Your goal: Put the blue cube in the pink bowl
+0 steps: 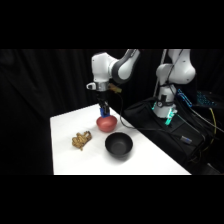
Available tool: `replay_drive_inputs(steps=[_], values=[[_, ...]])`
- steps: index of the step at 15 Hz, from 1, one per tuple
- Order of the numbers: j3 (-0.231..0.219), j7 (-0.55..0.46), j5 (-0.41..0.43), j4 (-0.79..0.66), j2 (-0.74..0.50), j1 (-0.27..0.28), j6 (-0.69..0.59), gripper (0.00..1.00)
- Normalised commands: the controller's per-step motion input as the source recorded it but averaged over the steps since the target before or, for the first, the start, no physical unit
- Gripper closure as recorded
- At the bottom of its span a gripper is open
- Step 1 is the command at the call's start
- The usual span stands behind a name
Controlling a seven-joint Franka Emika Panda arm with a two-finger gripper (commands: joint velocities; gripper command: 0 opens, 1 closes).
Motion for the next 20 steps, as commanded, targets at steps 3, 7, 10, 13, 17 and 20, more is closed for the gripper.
replay_drive_inputs(steps=[3,7,10,13,17,20], values=[[-0.081,-0.23,0.169,-0.21,-0.12,-0.086,0.20,0.78],[-0.014,-0.27,0.272,-0.09,0.08,-0.063,0.31,0.78],[0.067,-0.28,0.312,0.02,0.22,-0.067,0.30,0.78],[0.125,-0.23,0.247,0.07,0.22,-0.111,0.20,0.78],[0.107,-0.14,0.100,0.08,0.10,-0.127,0.13,0.17],[0.061,-0.07,0.020,0.08,0.01,-0.121,0.11,0.00]])
